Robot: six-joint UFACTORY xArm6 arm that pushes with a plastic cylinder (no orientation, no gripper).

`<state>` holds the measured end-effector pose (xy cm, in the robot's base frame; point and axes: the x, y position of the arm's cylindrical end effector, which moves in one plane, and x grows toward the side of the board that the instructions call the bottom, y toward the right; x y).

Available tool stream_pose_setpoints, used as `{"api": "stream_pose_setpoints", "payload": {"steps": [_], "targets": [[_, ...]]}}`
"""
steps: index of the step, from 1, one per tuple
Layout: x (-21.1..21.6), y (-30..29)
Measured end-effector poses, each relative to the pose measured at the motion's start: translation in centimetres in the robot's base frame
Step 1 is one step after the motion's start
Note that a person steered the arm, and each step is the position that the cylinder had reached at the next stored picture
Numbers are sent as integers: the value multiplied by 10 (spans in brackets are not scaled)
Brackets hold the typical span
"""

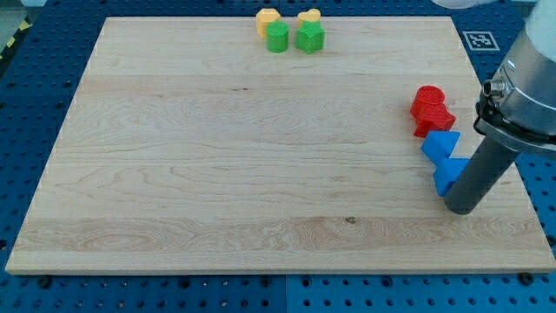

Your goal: Move your arm to yellow heart

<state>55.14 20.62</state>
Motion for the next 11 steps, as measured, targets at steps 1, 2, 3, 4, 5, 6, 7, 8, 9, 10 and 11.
{"api": "stream_pose_setpoints", "payload": {"steps": [1, 2, 3, 4, 5, 6, 7, 8, 9, 10, 11], "targets": [[-2, 0], [8, -11], [0, -69], [-56, -123], [-107, -142], [-108, -142], [-110, -143], [-148, -161], [-177, -161], [-182, -131], [-213, -97]]}}
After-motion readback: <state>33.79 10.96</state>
